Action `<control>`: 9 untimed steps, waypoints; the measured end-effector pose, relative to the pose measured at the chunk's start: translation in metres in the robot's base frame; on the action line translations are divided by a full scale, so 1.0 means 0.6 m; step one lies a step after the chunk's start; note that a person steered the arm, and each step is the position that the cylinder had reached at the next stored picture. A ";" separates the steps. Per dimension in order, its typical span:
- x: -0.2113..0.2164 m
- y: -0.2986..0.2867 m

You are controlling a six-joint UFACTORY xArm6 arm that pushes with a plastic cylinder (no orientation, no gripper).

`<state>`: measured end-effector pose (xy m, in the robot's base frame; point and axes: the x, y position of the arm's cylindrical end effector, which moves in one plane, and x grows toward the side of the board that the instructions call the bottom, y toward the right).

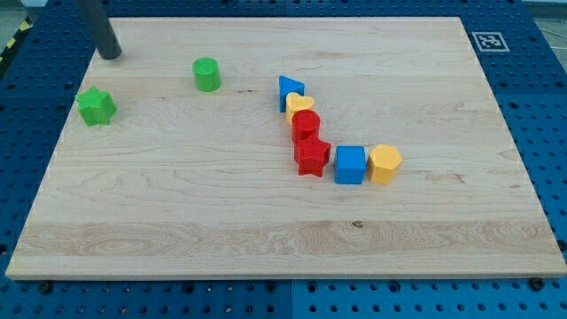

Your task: Push the green circle towards the right of the green star

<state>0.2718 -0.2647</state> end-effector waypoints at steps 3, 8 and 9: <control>-0.028 0.057; 0.002 0.268; 0.068 0.268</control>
<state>0.3125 -0.1039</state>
